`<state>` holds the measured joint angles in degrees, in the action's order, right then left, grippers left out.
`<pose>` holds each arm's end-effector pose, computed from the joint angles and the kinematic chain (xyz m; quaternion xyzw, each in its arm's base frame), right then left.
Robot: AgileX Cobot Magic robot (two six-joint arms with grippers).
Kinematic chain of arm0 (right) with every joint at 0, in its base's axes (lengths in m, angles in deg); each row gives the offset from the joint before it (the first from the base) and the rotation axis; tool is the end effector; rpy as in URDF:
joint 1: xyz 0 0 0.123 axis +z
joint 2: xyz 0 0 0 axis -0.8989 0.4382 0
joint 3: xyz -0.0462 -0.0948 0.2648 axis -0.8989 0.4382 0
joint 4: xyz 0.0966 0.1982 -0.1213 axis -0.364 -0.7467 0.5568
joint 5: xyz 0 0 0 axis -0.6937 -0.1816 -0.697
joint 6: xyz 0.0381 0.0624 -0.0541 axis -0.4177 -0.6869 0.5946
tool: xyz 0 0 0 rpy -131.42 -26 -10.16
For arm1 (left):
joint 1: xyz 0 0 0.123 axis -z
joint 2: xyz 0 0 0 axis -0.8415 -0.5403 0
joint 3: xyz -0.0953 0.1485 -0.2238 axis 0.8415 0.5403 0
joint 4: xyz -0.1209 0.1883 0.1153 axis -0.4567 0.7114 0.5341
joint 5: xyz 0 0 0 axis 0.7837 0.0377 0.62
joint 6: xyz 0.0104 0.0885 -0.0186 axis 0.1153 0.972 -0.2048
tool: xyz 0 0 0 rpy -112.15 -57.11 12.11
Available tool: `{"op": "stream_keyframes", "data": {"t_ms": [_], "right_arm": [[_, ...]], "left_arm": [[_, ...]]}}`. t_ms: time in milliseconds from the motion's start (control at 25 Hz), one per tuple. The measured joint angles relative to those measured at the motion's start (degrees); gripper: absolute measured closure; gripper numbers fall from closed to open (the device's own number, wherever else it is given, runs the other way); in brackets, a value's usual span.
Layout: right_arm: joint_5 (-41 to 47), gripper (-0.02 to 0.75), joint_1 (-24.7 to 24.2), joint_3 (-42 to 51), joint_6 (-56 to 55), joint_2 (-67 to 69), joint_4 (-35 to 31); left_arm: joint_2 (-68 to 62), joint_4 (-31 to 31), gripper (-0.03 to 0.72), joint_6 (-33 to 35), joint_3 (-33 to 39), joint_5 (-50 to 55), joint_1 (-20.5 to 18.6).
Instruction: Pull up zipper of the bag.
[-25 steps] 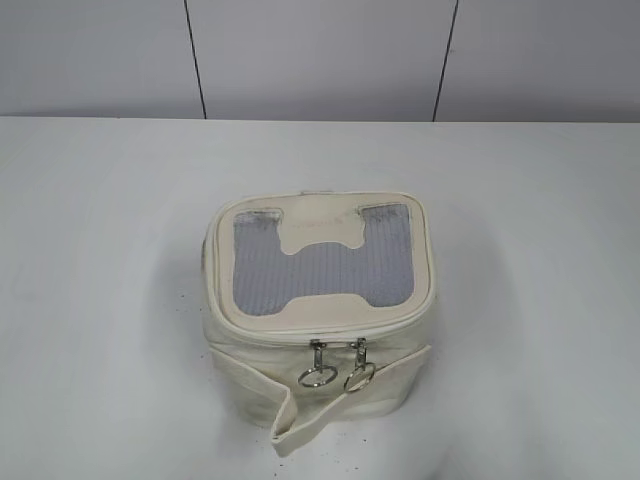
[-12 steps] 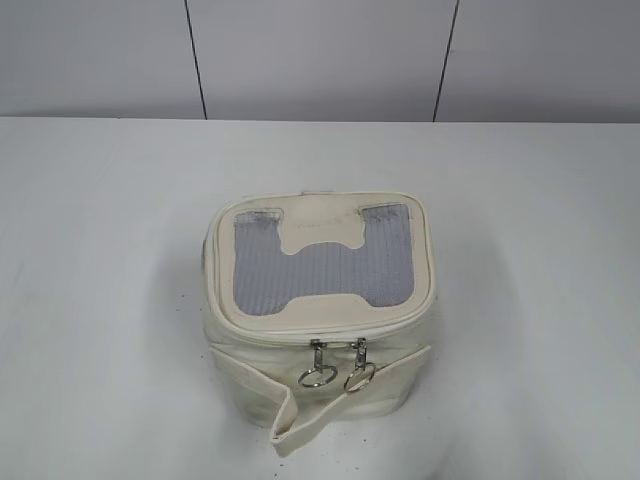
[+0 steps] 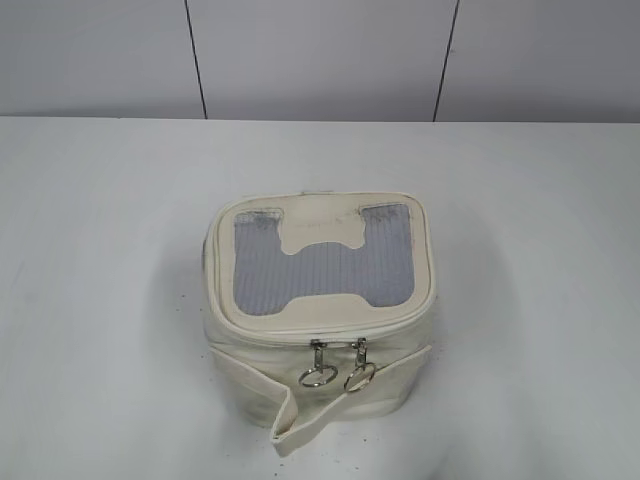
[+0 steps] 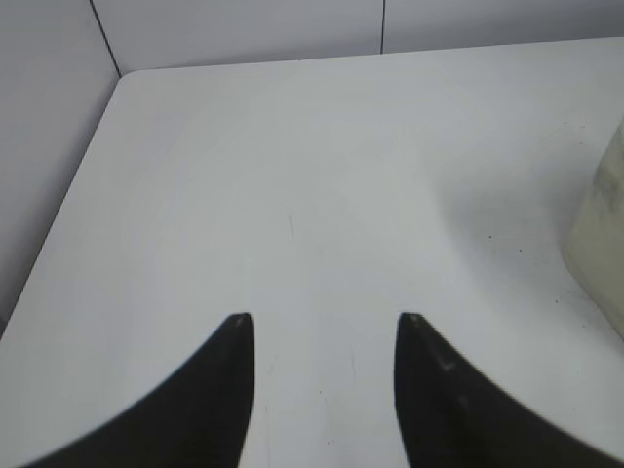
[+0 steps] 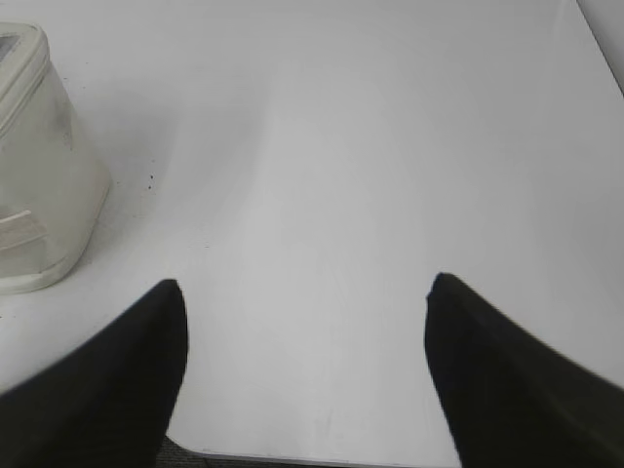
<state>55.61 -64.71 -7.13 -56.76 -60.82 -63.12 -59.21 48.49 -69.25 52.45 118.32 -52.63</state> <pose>-0.0063 0.0084 0.2784 -0.0428 0.8485 0.0214 0.5271 -0.0097 0.0026 0.2880 0.0407 0.8387 -0.0060 0.5430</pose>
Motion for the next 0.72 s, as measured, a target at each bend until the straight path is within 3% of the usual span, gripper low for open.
{"op": "stream_keyframes", "data": {"t_ms": [400, 720], "right_arm": [[-0.05, 0.15, 0.04, 0.0, 0.07, 0.0, 0.0], [-0.05, 0.15, 0.04, 0.0, 0.07, 0.0, 0.0]], "left_arm": [[0.0, 0.0, 0.33, 0.0, 0.0, 0.0, -0.22], [0.0, 0.0, 0.345, 0.0, 0.0, 0.0, -3.29]]}}
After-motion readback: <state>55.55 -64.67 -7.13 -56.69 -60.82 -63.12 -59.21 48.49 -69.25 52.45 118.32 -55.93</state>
